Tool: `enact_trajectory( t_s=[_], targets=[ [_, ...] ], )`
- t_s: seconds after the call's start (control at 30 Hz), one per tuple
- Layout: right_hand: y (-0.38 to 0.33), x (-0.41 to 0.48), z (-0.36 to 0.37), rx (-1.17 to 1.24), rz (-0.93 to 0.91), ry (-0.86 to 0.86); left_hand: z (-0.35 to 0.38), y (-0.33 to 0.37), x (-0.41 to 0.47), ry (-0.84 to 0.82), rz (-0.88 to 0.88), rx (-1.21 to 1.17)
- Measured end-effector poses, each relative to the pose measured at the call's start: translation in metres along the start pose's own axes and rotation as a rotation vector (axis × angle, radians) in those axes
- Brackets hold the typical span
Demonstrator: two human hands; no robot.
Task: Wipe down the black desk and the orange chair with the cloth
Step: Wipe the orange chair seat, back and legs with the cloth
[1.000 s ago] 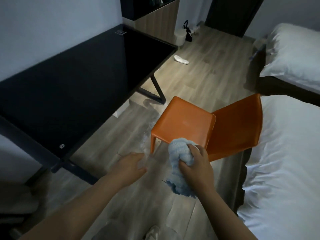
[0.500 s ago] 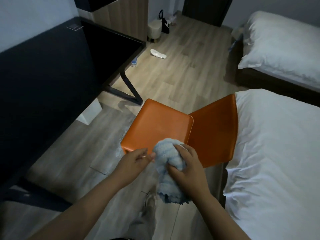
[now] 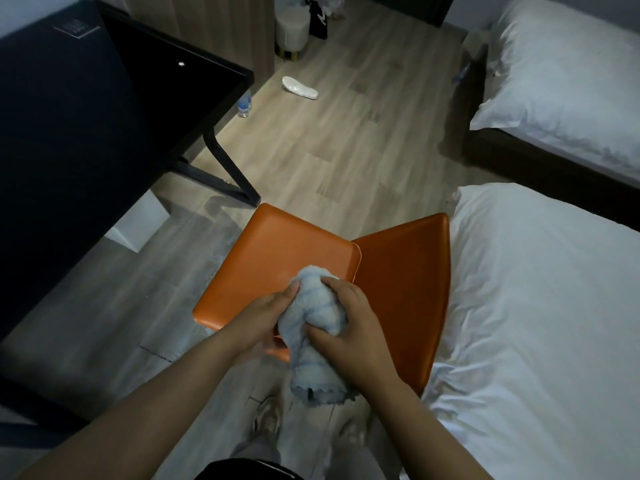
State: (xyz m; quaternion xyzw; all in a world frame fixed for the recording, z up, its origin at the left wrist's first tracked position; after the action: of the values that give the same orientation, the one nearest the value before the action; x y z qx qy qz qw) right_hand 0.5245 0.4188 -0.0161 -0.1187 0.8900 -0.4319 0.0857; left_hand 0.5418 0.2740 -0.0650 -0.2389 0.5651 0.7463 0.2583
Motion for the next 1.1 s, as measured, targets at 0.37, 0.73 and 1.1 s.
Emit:
enact_trajectory(
  t_s=[0.37,0.73,1.1],
  targets=[
    [0.082,0.084,-0.075,0.030,-0.067,-0.234,0.059,0.035,0.086,0.376,0.103,-0.054],
    [0.232,0.161,-0.235,-0.132,0.128,0.008,0.160,0.065,0.153,0.769,0.251,0.546],
    [0.303,0.189,-0.214,0.102,0.286,0.005,0.229,0.086,0.254,0.800,0.271,0.403]
  ],
)
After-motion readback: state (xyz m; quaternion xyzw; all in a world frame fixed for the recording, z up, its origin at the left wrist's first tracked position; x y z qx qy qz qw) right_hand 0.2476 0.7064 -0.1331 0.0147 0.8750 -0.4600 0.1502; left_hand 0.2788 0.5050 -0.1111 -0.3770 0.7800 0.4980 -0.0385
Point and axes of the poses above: each hand's wrist, its own x-axis towards the middle knuckle, its own z-axis out of the palm, y = z × x, the point moved 6 cm from there along x, towards the middle knuckle, and after that the axes turned 4 degrees about y, right-handed, at the moved point
